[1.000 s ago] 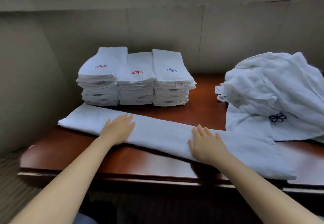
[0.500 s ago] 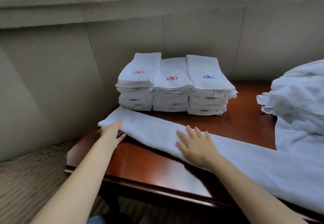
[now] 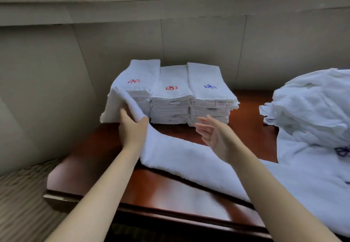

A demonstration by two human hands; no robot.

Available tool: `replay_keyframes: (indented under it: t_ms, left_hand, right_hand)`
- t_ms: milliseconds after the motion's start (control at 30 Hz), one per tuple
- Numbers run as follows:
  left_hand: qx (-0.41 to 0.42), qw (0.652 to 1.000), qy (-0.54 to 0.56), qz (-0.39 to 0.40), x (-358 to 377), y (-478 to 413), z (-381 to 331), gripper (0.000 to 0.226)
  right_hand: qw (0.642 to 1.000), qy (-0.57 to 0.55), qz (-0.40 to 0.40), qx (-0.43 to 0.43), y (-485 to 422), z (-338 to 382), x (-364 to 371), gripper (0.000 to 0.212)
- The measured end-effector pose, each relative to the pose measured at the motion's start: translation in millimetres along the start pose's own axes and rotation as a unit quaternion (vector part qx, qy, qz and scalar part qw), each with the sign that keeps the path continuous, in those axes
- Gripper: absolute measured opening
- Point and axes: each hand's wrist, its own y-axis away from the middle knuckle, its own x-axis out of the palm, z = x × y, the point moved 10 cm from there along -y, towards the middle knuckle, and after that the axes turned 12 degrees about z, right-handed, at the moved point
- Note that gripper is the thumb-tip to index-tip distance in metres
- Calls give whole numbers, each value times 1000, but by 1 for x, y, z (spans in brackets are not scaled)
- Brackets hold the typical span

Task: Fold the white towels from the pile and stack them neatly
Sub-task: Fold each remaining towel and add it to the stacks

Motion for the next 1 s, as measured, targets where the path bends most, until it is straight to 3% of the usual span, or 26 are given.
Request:
replay_keyframes:
  t_ms: [67, 133, 233, 300, 367, 433, 533, 733, 833, 900, 1000]
  left_hand:
    - [93, 991, -52, 76, 32, 19, -35, 36]
    - [168, 963, -100, 185, 70, 46, -60, 37]
    - [258, 874, -227, 344, 125, 93, -72, 43]
    - [278, 817, -307, 401, 147, 115, -65, 45]
    - [290, 781, -340, 436, 159, 128, -57, 41]
    - [289, 761, -354, 461, 165, 135, -51, 37]
    - [265, 760, -344, 484, 166, 132, -44, 32]
    - [186, 848, -228, 442, 153, 94, -49, 34]
    - [164, 870, -247, 395, 151, 76, -49, 31]
    - [128, 860, -324, 372, 155, 65, -38, 38]
    - [0, 827, -391, 404, 163, 60, -3, 54]
  right_hand:
    - [994, -113, -10, -3, 8, 10, -19, 46]
    - [985, -173, -4, -4, 18, 13, -34, 63]
    - [973, -230, 23, 20, 36, 9, -48, 81]
    - [981, -181, 9, 73, 46, 0, -56, 72]
    - [989, -41, -58, 131, 55, -14, -75, 47]
    - [974, 119, -117, 153, 61, -17, -91, 31]
    - [952, 208, -158, 162, 72, -13, -97, 25]
    - [959, 196, -187, 78, 107, 41, -111, 25]
    - [968, 162, -186, 34, 130, 56, -124, 20]
    - [967, 154, -200, 31, 145, 60, -137, 15]
    - [968, 141, -206, 35, 166, 64, -153, 12]
